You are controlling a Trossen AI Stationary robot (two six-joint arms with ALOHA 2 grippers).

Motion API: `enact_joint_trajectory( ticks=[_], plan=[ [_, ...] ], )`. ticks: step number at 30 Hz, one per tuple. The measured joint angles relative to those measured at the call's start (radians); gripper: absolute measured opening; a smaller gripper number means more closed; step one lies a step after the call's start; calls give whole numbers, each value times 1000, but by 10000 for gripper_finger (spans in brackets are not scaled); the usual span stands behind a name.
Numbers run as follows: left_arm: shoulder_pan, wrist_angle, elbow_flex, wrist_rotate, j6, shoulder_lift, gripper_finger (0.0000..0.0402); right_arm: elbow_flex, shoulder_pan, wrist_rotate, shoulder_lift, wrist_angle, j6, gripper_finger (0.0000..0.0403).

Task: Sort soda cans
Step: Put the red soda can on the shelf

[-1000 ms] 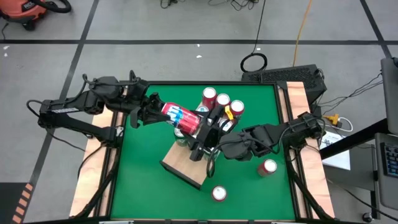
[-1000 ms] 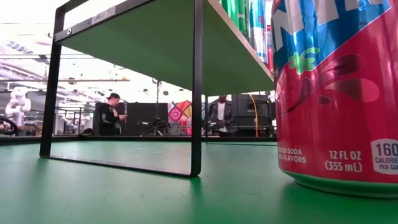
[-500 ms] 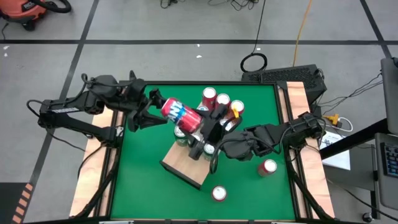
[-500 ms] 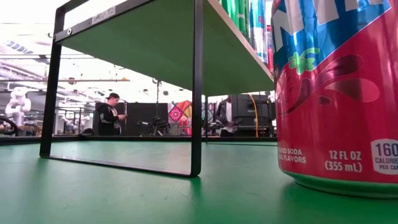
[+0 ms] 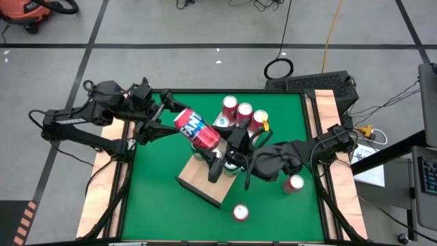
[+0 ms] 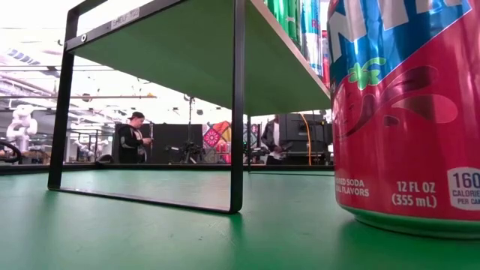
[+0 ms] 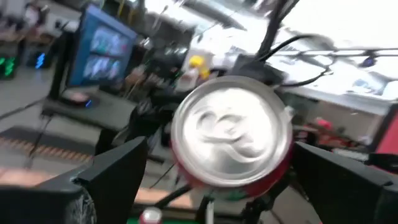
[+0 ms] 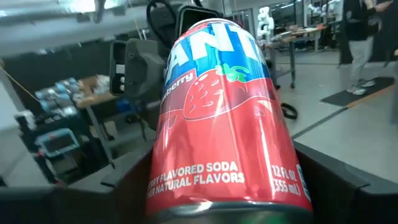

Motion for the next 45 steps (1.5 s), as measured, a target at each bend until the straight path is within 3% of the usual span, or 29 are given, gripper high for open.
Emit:
enact_joint_trajectory(
  ticks=[9, 16, 20, 32, 39, 45],
  plan=[
    [0, 182, 0, 151, 71, 8, 395, 0, -15, -156, 0, 96, 16, 295],
    [-15, 241, 0, 163, 65, 62, 395, 0, -46, -232, 0, 110, 21, 295],
    [-22, 257, -1, 162, 71, 82, 388, 0, -53, -249, 0, 146, 8, 295],
    [-21, 256, -1, 156, 75, 65, 314, 0, -55, -256, 0, 158, -1, 299],
    [-21, 262, -1, 136, 53, 64, 314, 2, -58, -256, 0, 158, 2, 301],
    [-21, 288, -2, 141, 33, 64, 351, 2, -61, -257, 0, 150, -18, 301]
  ],
)
